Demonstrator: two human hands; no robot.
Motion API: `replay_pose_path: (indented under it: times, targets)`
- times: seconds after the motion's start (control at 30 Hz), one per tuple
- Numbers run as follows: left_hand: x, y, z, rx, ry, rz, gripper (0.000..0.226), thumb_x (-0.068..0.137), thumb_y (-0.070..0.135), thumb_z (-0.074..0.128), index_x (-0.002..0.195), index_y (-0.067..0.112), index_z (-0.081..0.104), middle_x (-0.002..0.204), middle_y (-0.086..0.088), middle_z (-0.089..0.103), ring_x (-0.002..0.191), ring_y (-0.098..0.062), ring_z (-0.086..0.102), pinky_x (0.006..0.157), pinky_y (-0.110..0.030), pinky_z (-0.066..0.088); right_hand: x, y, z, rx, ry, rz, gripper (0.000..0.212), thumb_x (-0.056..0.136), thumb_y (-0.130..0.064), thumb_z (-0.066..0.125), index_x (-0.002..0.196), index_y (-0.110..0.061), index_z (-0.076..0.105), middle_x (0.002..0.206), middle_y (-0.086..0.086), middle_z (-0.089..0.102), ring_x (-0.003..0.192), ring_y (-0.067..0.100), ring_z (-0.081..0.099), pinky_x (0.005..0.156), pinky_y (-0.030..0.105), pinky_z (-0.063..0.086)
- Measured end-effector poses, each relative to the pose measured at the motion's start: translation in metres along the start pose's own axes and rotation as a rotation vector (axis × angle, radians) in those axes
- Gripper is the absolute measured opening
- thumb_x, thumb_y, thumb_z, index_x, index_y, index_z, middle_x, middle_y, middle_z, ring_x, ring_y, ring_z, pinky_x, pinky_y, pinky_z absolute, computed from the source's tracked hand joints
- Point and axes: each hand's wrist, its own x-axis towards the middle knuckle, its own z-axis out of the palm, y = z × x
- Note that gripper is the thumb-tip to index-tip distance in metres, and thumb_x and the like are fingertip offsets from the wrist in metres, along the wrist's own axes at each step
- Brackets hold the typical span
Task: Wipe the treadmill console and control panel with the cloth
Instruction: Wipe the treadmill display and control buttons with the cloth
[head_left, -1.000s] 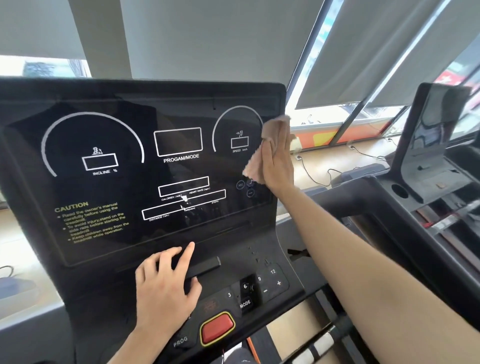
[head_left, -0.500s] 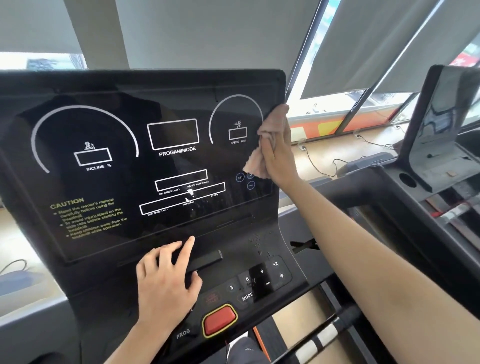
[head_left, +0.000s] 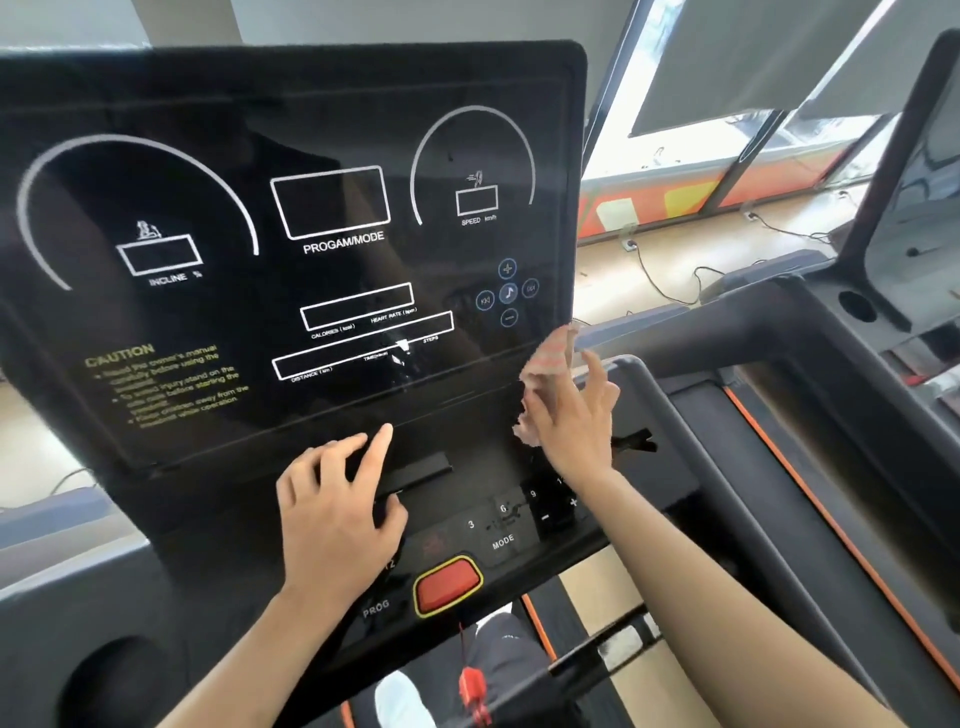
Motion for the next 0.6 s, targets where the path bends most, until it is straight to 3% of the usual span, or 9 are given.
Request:
replay_pose_path:
  times: [0.07, 0.17, 0.3, 0.43, 0.6]
  targets:
    - [0.000, 0.001, 0.000, -0.003, 0.010, -0.003, 0.066, 0.078, 0.032, 0.066, 0.143, 0.021, 0.061, 0.128, -0.009, 0.060, 0.116, -0.038, 0.046, 0.099, -0.052, 0.039, -0.012, -0.007, 0.004, 0.035, 0.017, 0.064, 0.058, 0.097, -0.039, 0.061, 0.149, -0.037, 0.036, 0.155, 0.005, 0.021, 0.124, 0.040, 0.034, 0.096, 0.055, 0.049]
    - [-0.001, 0.001, 0.000, -0.004, 0.015, -0.004, 0.067, 0.079, 0.031, 0.066, 0.144, 0.020, 0.059, 0.129, -0.009, 0.060, 0.118, -0.037, 0.046, 0.100, -0.052, 0.039, -0.022, -0.013, 0.008, 0.111, 0.054, 0.036, 0.062, 0.095, -0.020, 0.065, 0.151, -0.031, 0.039, 0.154, 0.006, 0.028, 0.123, 0.037, 0.036, 0.101, 0.051, 0.046]
    - [-0.003, -0.001, 0.000, 0.004, 0.010, 0.007, 0.068, 0.079, 0.030, 0.067, 0.146, 0.021, 0.057, 0.132, -0.009, 0.059, 0.122, -0.036, 0.044, 0.103, -0.051, 0.038, -0.038, -0.027, 0.018, 0.186, 0.035, -0.065, 0.074, 0.093, -0.002, 0.063, 0.156, -0.029, 0.036, 0.165, 0.006, 0.021, 0.149, 0.035, 0.015, 0.117, 0.037, 0.028]
    - [-0.005, -0.004, -0.002, 0.007, -0.034, 0.018, 0.071, 0.080, 0.030, 0.069, 0.149, 0.021, 0.054, 0.137, -0.008, 0.057, 0.126, -0.036, 0.047, 0.106, -0.051, 0.039, -0.052, -0.036, 0.030, 0.213, -0.012, -0.181, 0.076, 0.094, -0.002, 0.059, 0.160, -0.029, 0.029, 0.169, -0.003, 0.017, 0.157, 0.030, 0.004, 0.124, 0.042, 0.013]
    - [-0.004, -0.006, -0.005, -0.058, -0.056, 0.034, 0.069, 0.080, 0.029, 0.066, 0.148, 0.018, 0.055, 0.141, -0.007, 0.056, 0.132, -0.035, 0.046, 0.111, -0.049, 0.037, -0.055, -0.049, 0.028, 0.123, 0.055, -0.392, 0.071, 0.086, -0.001, 0.065, 0.152, -0.017, 0.045, 0.154, 0.002, 0.042, 0.138, 0.031, 0.034, 0.120, 0.041, 0.029]
